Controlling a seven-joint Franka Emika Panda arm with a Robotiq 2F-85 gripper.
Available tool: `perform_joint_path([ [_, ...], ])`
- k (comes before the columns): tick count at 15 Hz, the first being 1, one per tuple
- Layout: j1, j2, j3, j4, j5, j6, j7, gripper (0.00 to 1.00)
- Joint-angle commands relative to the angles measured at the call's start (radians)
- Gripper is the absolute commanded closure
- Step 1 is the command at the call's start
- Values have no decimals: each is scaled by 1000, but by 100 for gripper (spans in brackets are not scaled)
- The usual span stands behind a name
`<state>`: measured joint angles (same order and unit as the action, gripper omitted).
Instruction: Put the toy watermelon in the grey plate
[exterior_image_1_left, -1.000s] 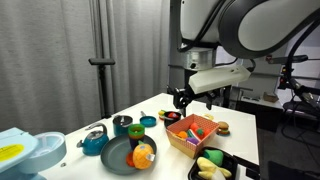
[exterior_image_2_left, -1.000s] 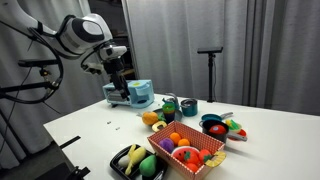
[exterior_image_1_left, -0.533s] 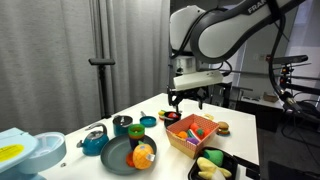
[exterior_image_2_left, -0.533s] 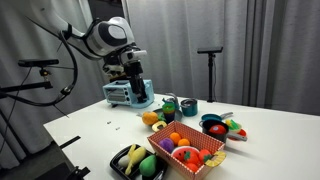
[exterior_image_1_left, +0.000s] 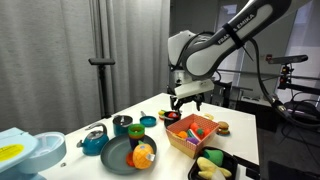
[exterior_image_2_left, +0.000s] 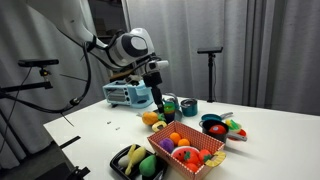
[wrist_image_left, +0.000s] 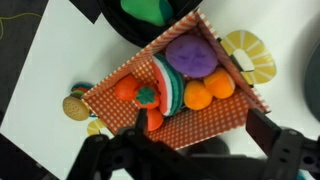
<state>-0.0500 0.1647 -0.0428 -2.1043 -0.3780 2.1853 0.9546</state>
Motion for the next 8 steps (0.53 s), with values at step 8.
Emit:
perform_joint_path([
  [8, 0, 210, -110, 40, -91, -16, 131, 0],
])
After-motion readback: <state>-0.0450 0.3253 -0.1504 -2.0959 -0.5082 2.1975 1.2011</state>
